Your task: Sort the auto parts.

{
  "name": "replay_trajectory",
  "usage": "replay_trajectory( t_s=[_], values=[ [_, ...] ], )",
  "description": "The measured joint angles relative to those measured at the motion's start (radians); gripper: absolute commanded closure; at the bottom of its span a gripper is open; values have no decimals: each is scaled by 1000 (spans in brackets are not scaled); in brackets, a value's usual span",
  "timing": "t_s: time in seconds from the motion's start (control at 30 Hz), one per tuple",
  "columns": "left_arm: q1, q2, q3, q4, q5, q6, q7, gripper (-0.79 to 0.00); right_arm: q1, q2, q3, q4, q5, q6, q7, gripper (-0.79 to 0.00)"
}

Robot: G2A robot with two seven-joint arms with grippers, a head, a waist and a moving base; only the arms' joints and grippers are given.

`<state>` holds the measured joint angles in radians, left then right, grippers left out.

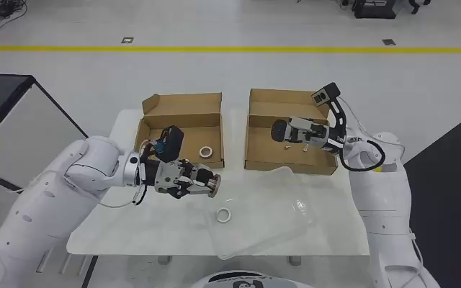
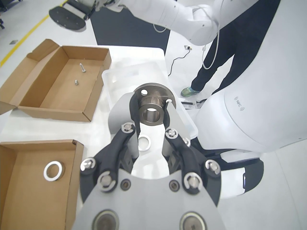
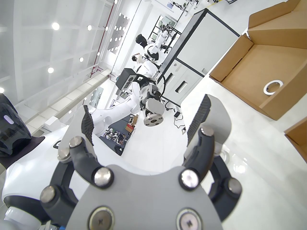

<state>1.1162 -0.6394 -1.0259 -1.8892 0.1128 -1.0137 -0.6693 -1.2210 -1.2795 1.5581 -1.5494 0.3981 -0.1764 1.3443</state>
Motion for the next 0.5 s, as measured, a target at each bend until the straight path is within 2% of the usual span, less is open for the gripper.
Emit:
replay_trajectory(
  t_s=[0.3,0.5],
  values=[
    [7,-7,-10,5,-32,1,117,0,0,0,0,0,0,0,0,-785],
    [7,-8,-18,8,-10,1,128,0,0,0,0,0,0,0,0,-785]
  ],
)
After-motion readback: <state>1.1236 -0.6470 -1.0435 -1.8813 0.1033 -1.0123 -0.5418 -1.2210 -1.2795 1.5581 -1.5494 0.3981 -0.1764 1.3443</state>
